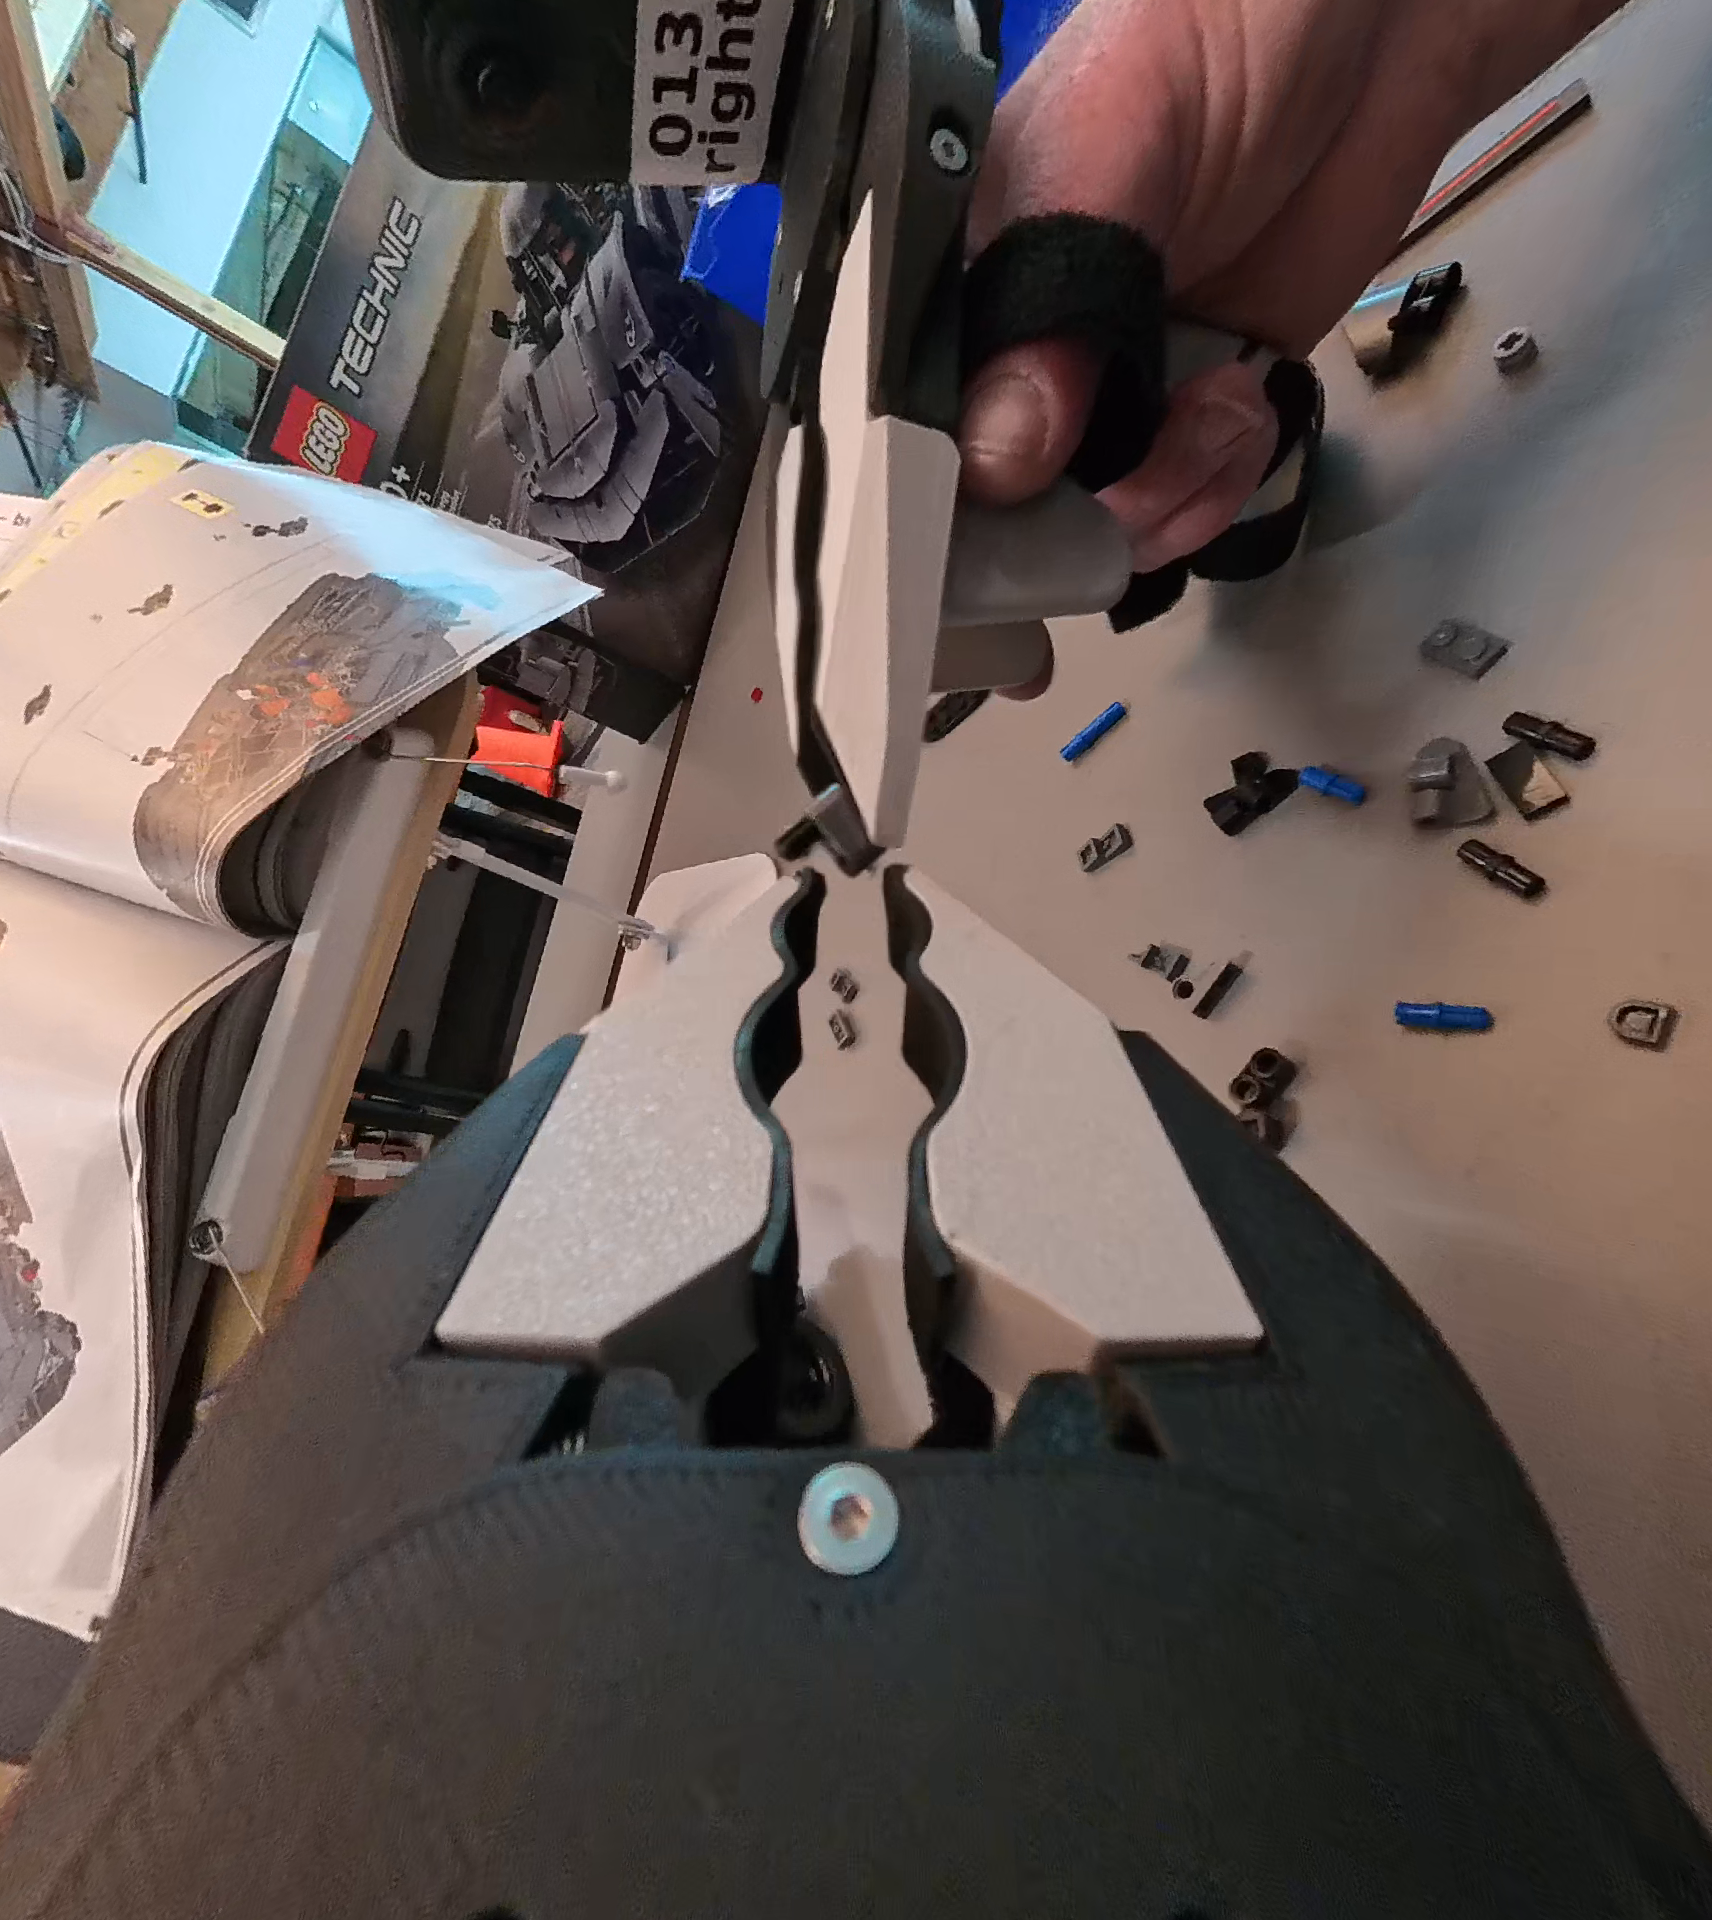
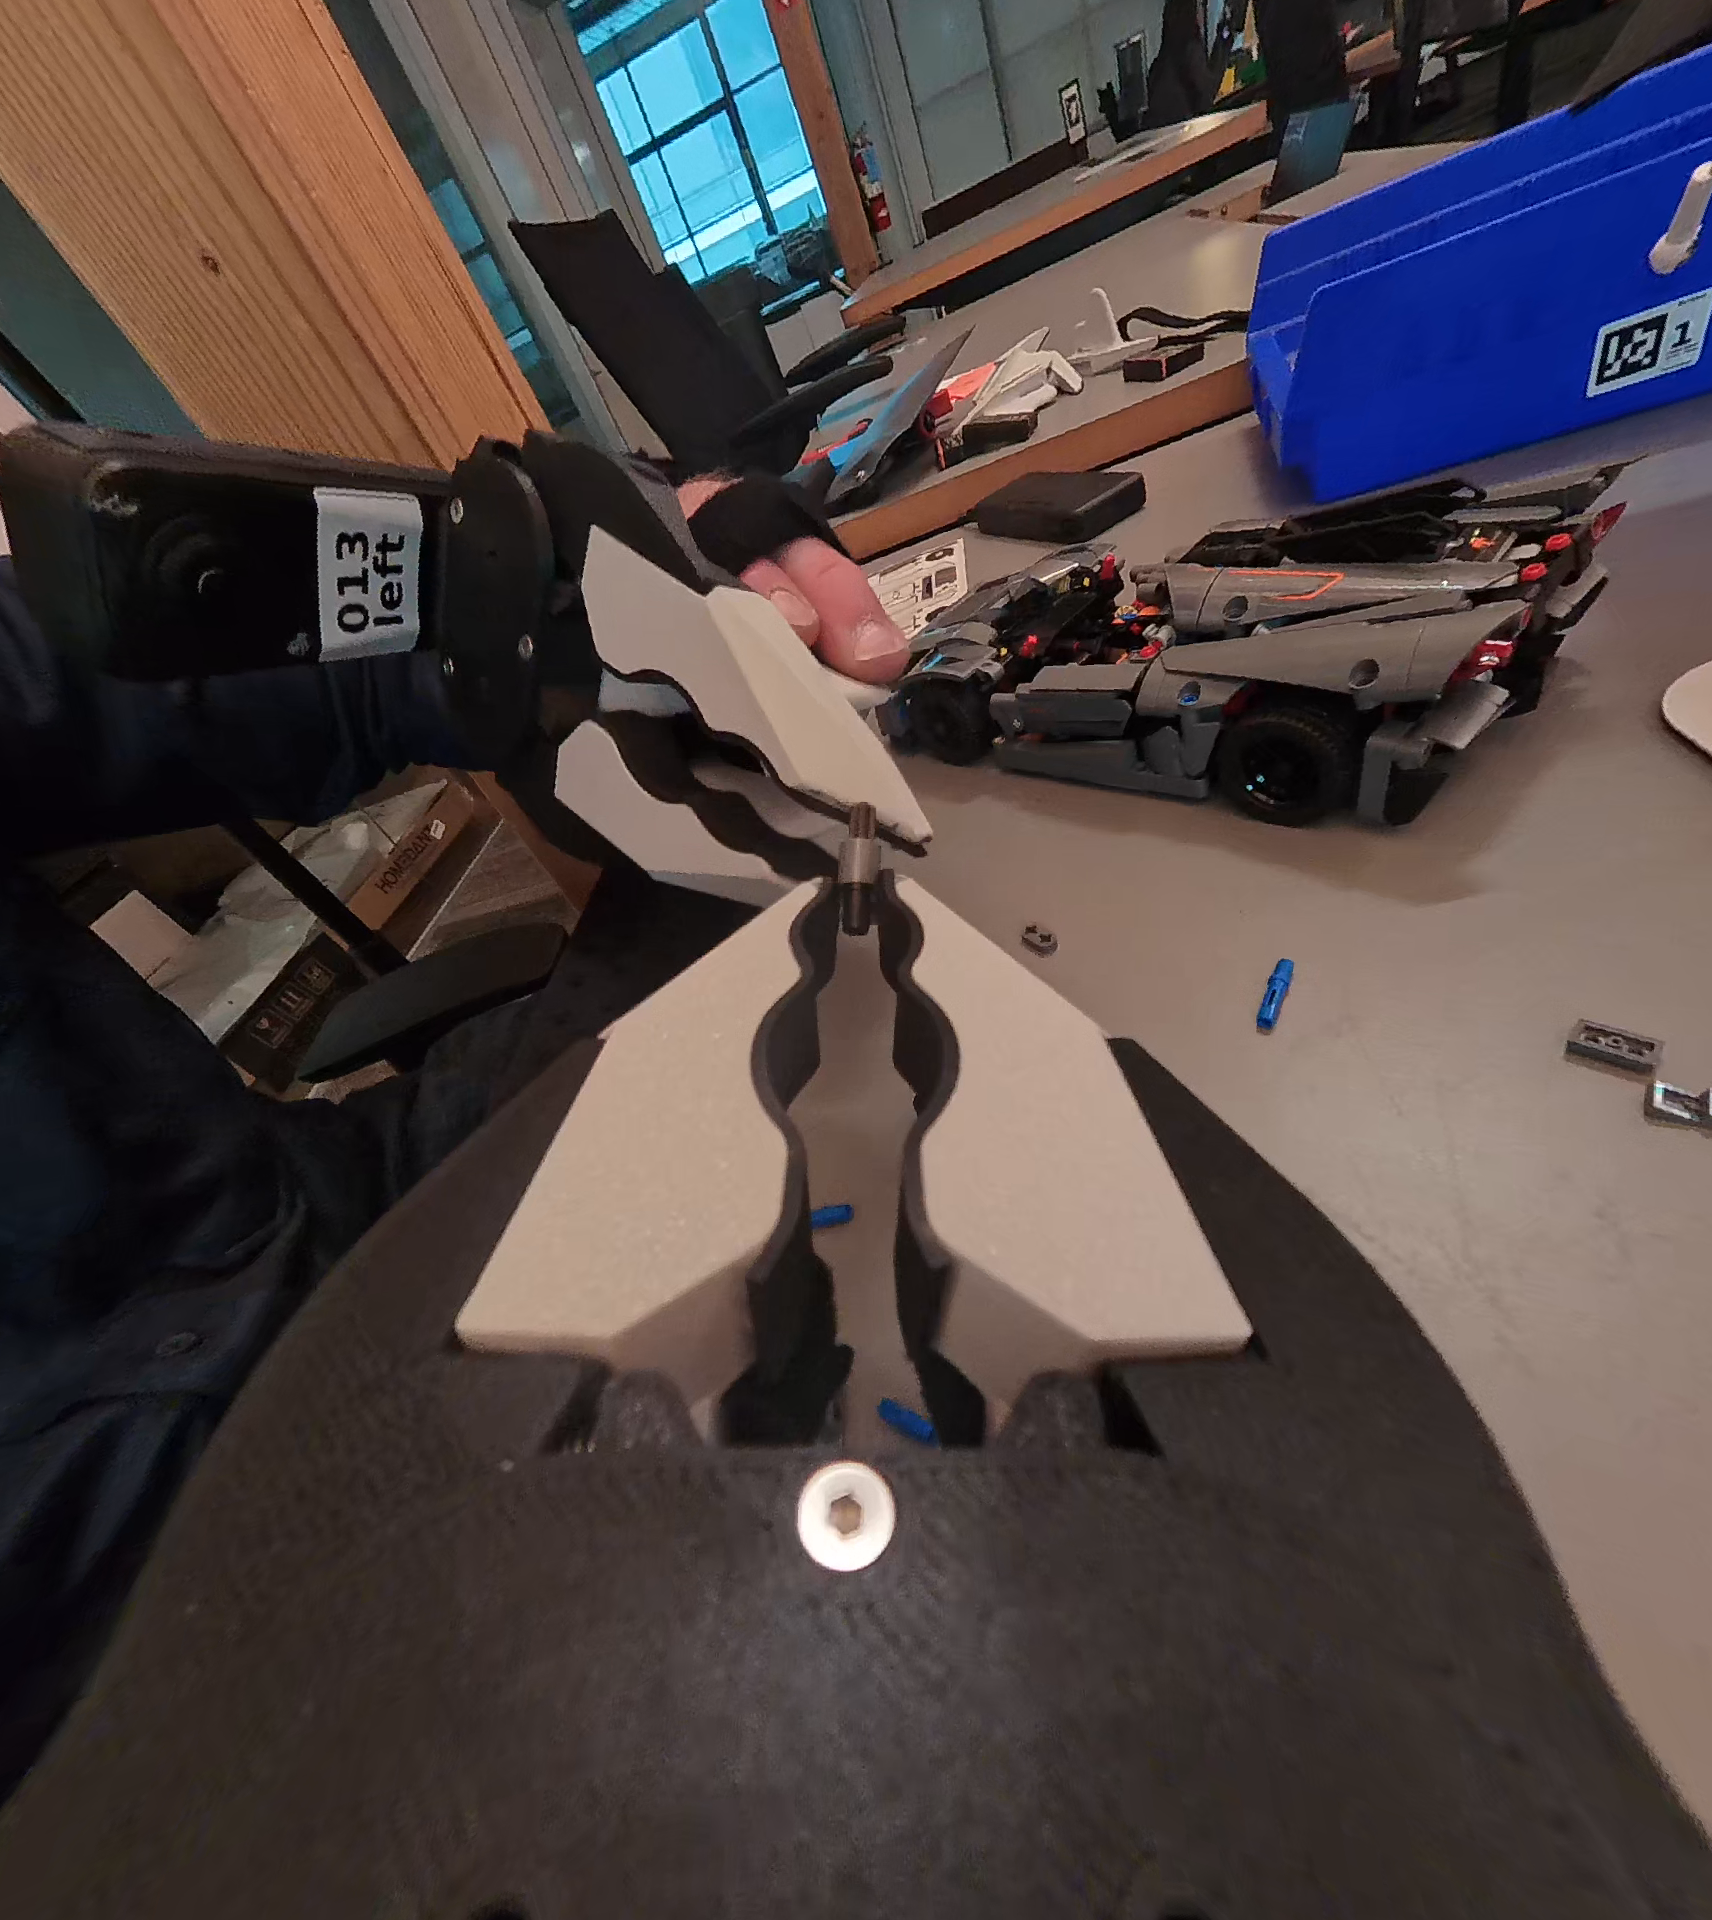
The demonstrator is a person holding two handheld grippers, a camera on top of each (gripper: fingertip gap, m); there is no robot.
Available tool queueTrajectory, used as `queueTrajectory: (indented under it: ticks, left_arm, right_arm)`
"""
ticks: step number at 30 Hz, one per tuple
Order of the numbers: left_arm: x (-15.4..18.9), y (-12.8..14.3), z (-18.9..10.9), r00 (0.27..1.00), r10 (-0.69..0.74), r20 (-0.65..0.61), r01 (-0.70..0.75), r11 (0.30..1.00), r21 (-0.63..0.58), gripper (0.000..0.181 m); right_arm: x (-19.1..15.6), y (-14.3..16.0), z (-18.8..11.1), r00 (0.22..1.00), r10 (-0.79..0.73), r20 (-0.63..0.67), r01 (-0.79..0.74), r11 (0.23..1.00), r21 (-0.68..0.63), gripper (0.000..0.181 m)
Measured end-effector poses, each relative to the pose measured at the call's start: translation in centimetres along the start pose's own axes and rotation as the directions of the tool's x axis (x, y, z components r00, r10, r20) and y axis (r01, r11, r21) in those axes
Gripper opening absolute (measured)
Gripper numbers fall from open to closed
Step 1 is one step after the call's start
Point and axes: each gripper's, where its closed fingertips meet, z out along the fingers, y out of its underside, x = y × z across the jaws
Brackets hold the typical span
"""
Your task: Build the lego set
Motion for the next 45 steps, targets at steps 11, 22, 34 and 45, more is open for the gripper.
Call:
queueTrajectory:
  ticks: [11,22,34,45]
  left_arm:
    - [0.4,-0.3,0.1,0.998,0.058,0.024,-0.058,0.998,-0.019,0.012]
    - [0.6,-0.6,-0.1,0.994,0.109,0.019,-0.109,0.994,-0.012,0.007]
    - [0.3,-0.5,-0.2,0.996,0.085,0.017,-0.085,0.996,-0.011,0.006]
    - [0.6,0.0,0.0,0.994,0.107,-0.007,-0.107,0.994,-0.028,0.006]
  right_arm:
    - [-0.2,0.3,0.3,1.0,0.018,0.013,-0.018,1.0,-0.015,0.004]
    - [-0.8,0.3,0.2,0.983,0.15,0.11,-0.149,0.989,-0.011,0.009]
    - [-0.9,0.0,0.0,0.975,0.181,0.128,-0.182,0.983,-0.006,0.019]
    - [-0.1,-0.2,-0.6,0.983,0.164,0.082,-0.165,0.986,0.008,0.012]
